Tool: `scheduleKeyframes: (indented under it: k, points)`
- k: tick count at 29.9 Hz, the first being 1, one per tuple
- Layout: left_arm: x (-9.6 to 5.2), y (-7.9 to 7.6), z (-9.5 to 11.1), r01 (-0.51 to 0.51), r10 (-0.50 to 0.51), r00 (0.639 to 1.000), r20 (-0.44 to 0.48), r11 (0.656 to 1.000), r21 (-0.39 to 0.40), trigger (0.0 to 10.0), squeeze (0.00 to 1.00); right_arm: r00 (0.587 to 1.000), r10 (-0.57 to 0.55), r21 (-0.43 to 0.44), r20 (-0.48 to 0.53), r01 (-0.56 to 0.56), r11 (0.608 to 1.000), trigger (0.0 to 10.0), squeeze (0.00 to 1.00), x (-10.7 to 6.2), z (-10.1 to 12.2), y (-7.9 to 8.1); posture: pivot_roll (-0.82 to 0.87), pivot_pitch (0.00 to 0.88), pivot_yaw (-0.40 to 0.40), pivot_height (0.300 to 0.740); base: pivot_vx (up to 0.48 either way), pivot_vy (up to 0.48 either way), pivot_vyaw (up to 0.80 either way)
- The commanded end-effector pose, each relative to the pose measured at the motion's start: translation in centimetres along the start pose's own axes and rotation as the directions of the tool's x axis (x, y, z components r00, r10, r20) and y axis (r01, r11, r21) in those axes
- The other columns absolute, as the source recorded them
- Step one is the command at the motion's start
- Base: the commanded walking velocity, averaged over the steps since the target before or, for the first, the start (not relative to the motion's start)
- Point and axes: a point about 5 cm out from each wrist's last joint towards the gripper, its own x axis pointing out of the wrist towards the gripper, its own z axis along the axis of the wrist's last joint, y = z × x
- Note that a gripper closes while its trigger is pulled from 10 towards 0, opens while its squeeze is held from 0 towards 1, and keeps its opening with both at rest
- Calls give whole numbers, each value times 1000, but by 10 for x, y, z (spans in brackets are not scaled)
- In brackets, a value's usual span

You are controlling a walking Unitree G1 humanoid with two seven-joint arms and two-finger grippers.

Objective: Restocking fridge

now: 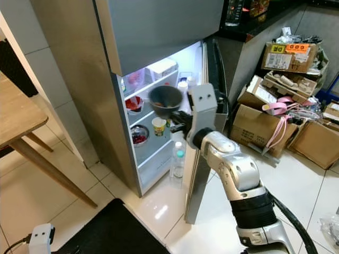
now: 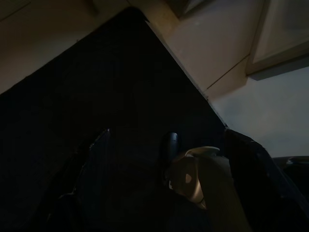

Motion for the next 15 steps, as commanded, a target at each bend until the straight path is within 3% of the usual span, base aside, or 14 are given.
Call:
scheduleKeyframes:
  k: [1, 5, 8, 9, 10, 11, 12, 13, 15]
  points:
    - [-1, -3, -10, -1, 1, 1000, -27, 1000, -11, 10000, 0, 996, -80, -11, 48, 81, 997, 10000, 0, 1, 8, -13, -166, 35, 34, 740, 0, 0, 0]
    - [-1, -3, -11, -2, 1, 1000, -27, 1000, -14, 10000, 0, 982, -177, -23, 72, 179, 984, 10000, 0, 0, 10, -31, -162, 32, 34, 740, 0, 0, 0]
    - [-1, -4, -11, -2, 1, 1000, -23, 1000, -20, 10000, 0, 938, -334, -29, 90, 338, 941, 10000, 0, -10, 13, -70, -161, 30, 34, 740, 0, 0, 0]
    - [-1, -4, -11, -2, 1, 1000, -23, 1000, -20, 10000, 0, 938, -334, -29, 90, 338, 941, 10000, 0, -10, 13, -70, -161, 30, 34, 740, 0, 0, 0]
    - [-1, -5, -11, -2, 2, 1000, -23, 1000, -21, 10000, 0, 923, -373, -37, 91, 377, 925, 10000, 0, -14, 12, -81, -162, 29, 34, 740, 0, 0, 0]
    - [0, -5, -10, -2, 2, 1000, -21, 1000, -23, 10000, 0, 900, -428, -56, 83, 433, 899, 10000, 0, -22, 10, -98, -163, 30, 35, 740, 0, 0, 0]
    - [0, -5, -10, -2, 2, 1000, -21, 1000, -23, 10000, 0, 900, -428, -56, 83, 433, 899, 10000, 0, -22, 10, -98, -163, 30, 35, 740, 0, 0, 0]
    - [0, -5, -10, 0, 0, 1000, -19, 1000, -25, 10000, 0, 870, -489, -74, 71, 493, 867, 10000, 0, -32, 7, -116, -163, 30, 35, 740, 0, 0, 0]
    - [0, -6, -10, 1, -1, 1000, -18, 1000, -25, 10000, 0, 858, -510, -88, 62, 513, 854, 10000, 0, -36, 5, -123, -162, 28, 35, 740, 0, 0, 0]
